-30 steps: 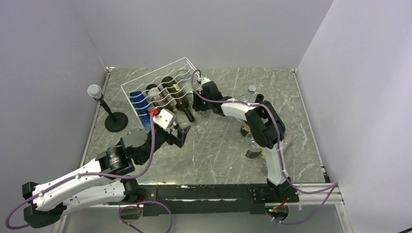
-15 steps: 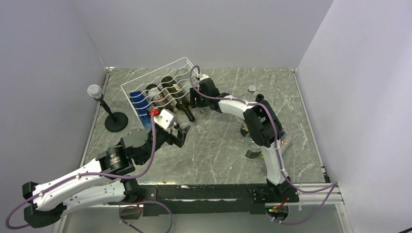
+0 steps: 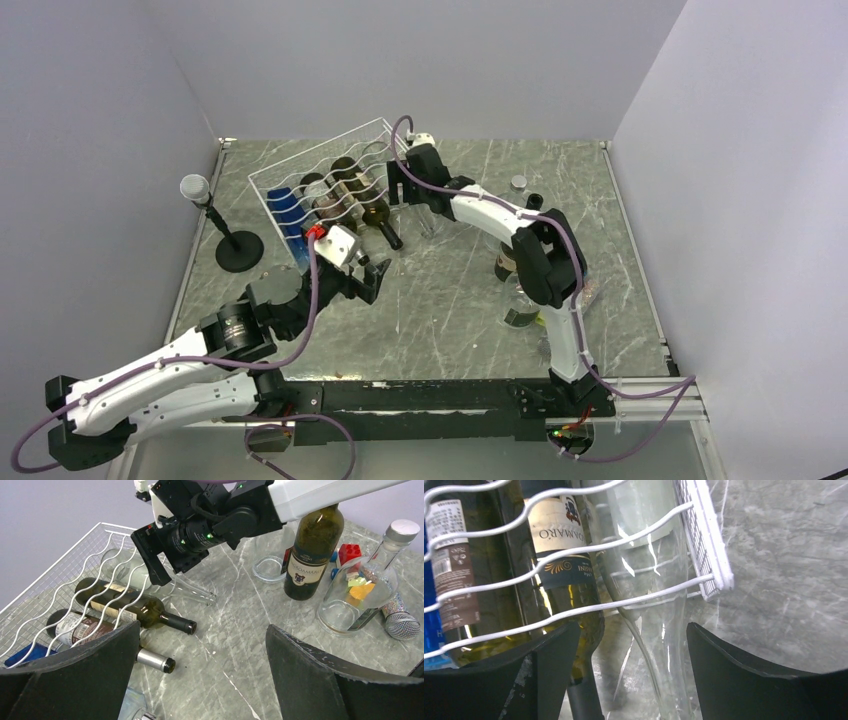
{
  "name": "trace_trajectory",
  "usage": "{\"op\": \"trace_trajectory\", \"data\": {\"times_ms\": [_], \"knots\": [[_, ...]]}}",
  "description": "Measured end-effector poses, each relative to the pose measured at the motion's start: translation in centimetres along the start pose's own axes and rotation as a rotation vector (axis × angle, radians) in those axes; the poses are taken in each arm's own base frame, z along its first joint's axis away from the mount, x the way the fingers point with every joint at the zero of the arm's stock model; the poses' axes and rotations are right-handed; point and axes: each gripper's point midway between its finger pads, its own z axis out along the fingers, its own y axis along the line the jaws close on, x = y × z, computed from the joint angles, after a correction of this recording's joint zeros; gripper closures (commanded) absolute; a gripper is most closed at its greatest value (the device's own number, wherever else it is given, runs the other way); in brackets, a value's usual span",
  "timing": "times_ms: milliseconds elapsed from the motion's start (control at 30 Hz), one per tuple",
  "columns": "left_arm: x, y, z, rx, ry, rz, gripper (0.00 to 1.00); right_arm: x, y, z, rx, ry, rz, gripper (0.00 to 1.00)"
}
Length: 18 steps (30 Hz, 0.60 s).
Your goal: Put the wine bottle on the wine rack
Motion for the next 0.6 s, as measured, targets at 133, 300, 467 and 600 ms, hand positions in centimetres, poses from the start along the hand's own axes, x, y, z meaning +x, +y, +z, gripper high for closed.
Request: {"op": "trace_trajectory", "data": {"times_ms": [133, 300, 467, 600], "knots": [[-0.4, 0.2, -0.3, -0.001, -0.016, -0.009, 0.01, -1.5, 0.3, -1.9, 0.028, -0.019, -0.007, 0.16], [-0.8, 0.4, -0.7, -0.001, -0.029, -0.018, 0.01, -3.8, 0.8, -5.7, 0.057, -0.054, -0.015, 0.2], [-0.9, 0.5, -0.9, 0.0, -0.033, -0.036, 0.01, -6.6, 1.6, -12.0, 0.099, -0.109, -0.072, 0.18], [-0.9, 0.4, -1.2, 0.008, -0.03, -0.043, 0.01, -8.3, 3.4, -19.0, 0.074, -0.157, -0.149, 0.17]]}}
